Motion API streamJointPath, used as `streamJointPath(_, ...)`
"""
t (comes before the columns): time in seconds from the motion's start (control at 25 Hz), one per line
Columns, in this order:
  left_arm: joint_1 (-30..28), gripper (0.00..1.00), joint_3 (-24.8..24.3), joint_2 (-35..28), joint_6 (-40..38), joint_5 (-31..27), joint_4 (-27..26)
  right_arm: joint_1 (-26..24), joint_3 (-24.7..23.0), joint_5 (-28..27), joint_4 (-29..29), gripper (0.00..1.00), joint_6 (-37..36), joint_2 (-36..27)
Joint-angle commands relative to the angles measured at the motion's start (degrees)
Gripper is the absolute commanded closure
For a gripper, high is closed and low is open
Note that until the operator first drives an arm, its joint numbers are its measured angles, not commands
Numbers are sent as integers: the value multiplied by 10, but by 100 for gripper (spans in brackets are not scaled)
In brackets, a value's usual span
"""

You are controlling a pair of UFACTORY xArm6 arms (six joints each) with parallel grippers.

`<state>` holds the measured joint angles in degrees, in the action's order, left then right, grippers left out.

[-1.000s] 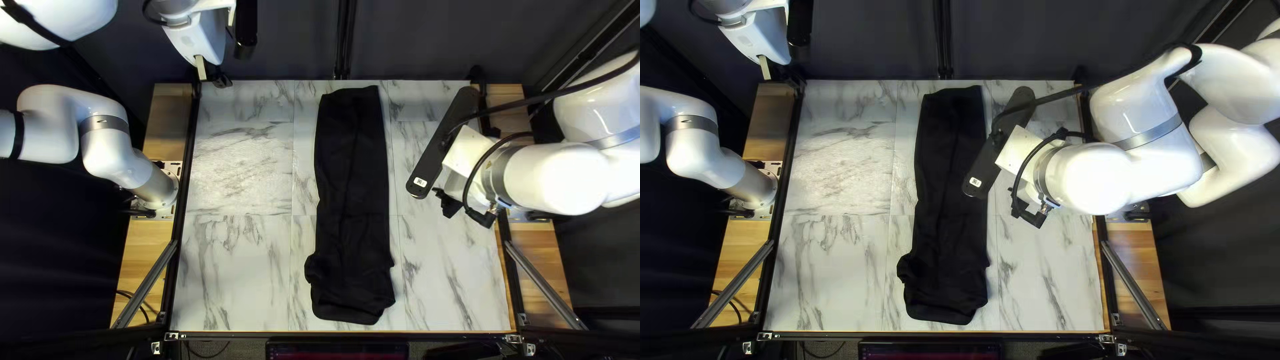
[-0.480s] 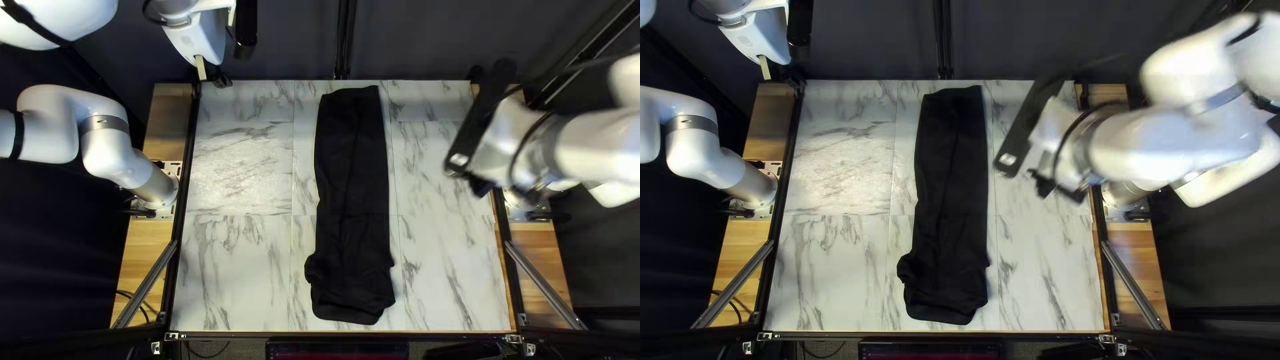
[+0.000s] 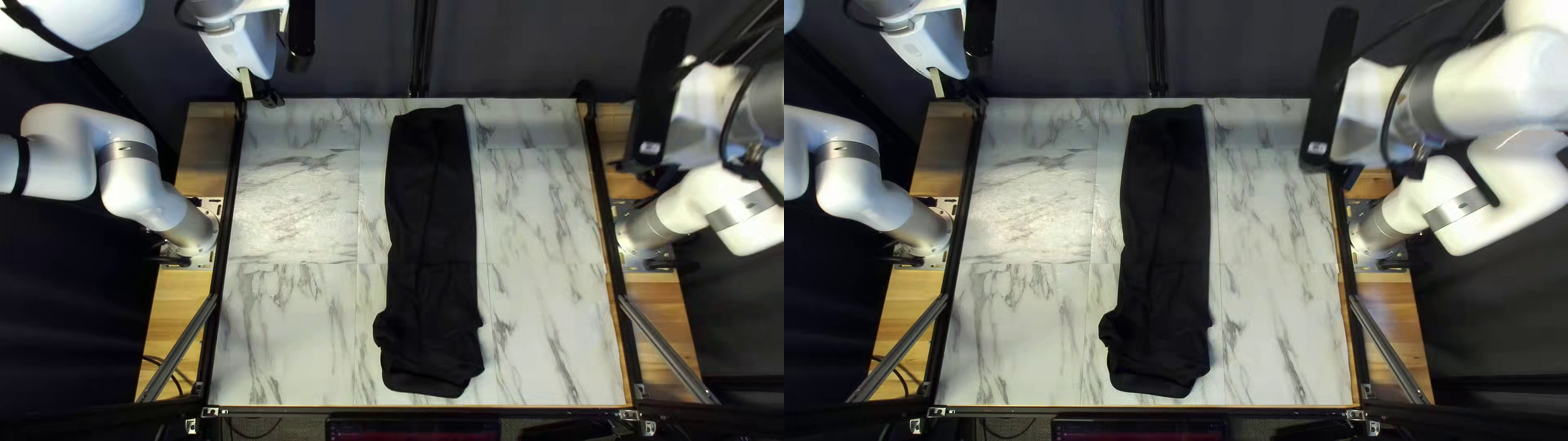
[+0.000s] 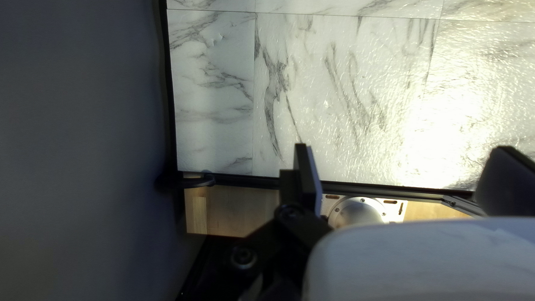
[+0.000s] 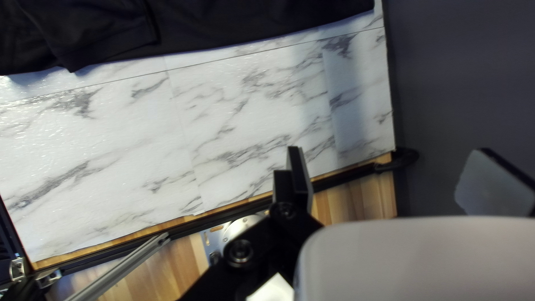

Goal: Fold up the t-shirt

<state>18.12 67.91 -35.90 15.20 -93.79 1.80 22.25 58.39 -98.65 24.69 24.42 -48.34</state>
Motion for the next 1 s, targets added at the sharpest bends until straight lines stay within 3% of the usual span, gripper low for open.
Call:
streamJointPath(0.04, 0, 0, 0, 0, 0, 0, 0, 0, 0, 0, 0, 0, 0, 0)
streamJointPath(0.24, 0, 0, 0, 0, 0, 0, 0, 0, 0, 0, 0, 0, 0, 0)
streamJointPath(0.32, -1, 0, -21, 2, -1, 26, -15, 0, 0, 0, 0, 0, 0, 0)
streamJointPath(0.52, -62, 0, -140, 8, -52, 174, -43, 0, 0, 0, 0, 0, 0, 0)
streamJointPath(0.68, -153, 0, -245, 33, -147, 332, -50, 0, 0, 0, 0, 0, 0, 0)
streamJointPath(0.76, -217, 0, -277, 78, -220, 414, -38, 0, 0, 0, 0, 0, 0, 0)
streamJointPath(0.84, -284, 0, -276, 145, -306, 479, -14, 0, 0, 0, 0, 0, 0, 0)
streamJointPath(1.0, -351, 0, -232, 236, -415, 513, 40, 0, 0, 0, 0, 0, 0, 0)
